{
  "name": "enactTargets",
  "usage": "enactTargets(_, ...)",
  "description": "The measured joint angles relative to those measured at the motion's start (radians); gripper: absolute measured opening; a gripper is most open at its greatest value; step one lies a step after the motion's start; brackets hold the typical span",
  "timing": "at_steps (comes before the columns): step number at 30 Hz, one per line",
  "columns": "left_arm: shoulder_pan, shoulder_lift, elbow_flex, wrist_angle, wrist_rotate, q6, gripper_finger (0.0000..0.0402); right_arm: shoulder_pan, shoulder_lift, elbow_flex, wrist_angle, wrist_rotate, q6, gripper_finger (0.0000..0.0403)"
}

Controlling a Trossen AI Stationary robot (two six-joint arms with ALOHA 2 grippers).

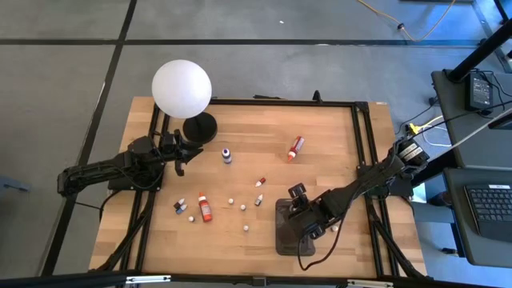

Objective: Pick & Place food coloring
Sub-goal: Put the large purple food coloring bottle into the black bin, then put the large orange food coloring bottle into the black bin

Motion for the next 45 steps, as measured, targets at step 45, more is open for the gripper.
enactTargets(45,0.0,0.0,0.0,0.0,0.0,0.0,0.0091,-0.068,-0.485,-0.119,-0.184,0.242,-0.02,0.0163)
